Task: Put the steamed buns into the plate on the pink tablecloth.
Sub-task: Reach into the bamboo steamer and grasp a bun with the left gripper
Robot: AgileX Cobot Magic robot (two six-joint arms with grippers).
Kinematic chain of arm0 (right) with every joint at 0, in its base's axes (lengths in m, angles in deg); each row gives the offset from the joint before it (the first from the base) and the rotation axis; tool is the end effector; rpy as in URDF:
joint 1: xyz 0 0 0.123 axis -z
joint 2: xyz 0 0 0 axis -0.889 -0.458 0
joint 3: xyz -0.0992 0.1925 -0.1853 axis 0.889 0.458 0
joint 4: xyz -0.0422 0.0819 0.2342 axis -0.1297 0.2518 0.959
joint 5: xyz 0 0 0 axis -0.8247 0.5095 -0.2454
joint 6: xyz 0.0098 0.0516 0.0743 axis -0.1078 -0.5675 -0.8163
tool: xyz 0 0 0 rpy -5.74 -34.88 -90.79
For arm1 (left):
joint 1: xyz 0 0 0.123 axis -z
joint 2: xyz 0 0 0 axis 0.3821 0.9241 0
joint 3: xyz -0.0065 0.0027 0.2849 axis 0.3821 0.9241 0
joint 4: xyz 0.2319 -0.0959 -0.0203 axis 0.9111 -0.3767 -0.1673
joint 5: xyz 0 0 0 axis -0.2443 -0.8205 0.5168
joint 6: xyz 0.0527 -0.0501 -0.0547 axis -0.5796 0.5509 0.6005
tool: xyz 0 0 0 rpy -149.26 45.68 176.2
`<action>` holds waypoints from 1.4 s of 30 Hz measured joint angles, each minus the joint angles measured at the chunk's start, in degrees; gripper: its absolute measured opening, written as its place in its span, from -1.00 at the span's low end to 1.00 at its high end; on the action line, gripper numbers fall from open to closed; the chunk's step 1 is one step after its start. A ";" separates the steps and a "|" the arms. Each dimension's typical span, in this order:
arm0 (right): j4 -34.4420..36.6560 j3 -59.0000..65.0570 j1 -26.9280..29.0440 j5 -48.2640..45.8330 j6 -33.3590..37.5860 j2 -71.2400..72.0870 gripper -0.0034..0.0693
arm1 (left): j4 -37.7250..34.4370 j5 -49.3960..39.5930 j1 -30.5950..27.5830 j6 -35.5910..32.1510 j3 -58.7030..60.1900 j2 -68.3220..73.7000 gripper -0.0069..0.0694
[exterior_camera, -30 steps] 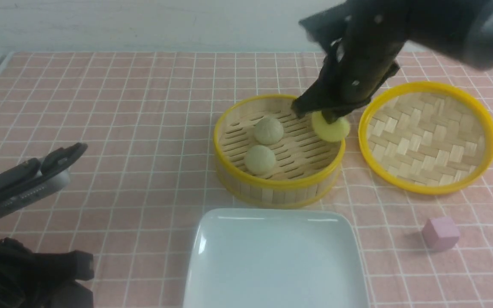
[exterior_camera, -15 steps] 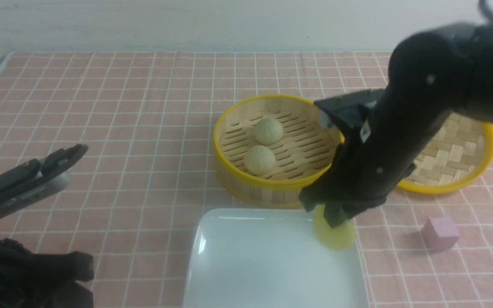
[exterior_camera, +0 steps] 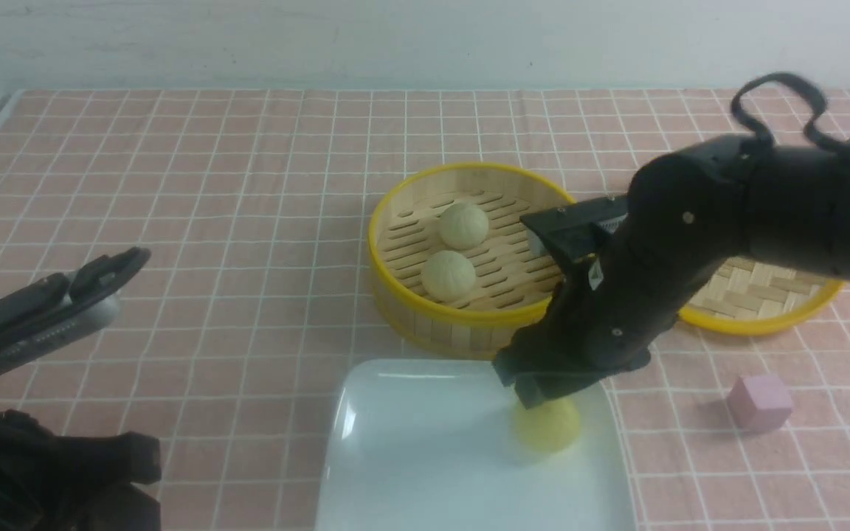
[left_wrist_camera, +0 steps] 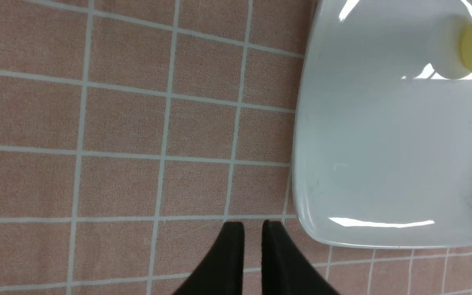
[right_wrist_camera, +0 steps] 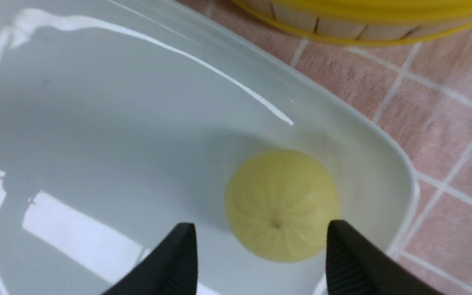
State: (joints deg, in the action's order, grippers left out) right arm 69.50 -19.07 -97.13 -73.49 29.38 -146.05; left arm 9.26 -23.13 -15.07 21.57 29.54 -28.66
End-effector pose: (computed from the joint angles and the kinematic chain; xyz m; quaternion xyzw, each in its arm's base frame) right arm 0.2828 0.2073 0.2459 -0.2171 0.9577 0.1247 0.1420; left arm 0.1395 -0.0472 0.2673 -0.0765 0.9609 -0.2040 0.1708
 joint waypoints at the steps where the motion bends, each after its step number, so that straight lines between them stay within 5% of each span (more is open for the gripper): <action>1: -0.96 -0.79 0.00 -1.62 0.31 2.11 0.14 | 0.18 0.24 0.00 0.00 0.00 0.00 -0.56; 7: -7.61 -3.22 0.00 -16.89 0.99 18.09 -0.31 | -0.14 7.07 0.00 0.00 0.00 0.22 -0.54; 14: -10.50 -1.40 0.00 -21.78 1.20 38.22 -0.88 | -13.18 13.50 1.27 -7.83 -3.07 7.93 -0.52; 22: -16.03 18.93 0.00 -13.56 1.39 64.61 -0.94 | -19.76 14.84 12.96 -14.32 -17.64 28.87 -0.46; 30: -17.65 35.94 0.00 -3.76 -1.20 81.49 -0.91 | -5.35 5.09 22.97 -4.56 -47.91 53.09 -0.16; 35: -19.65 38.91 0.00 -2.63 -1.62 81.65 -0.89 | 11.12 -0.75 26.35 1.69 -67.13 64.24 0.07; 42: -22.18 40.66 0.00 -2.34 -1.62 81.65 -0.87 | 22.36 -3.78 28.23 4.42 -77.48 71.29 0.11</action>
State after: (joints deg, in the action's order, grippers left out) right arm 47.32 21.59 -97.13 -75.83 27.76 -64.41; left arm 31.62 -26.91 13.16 25.99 -47.94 42.63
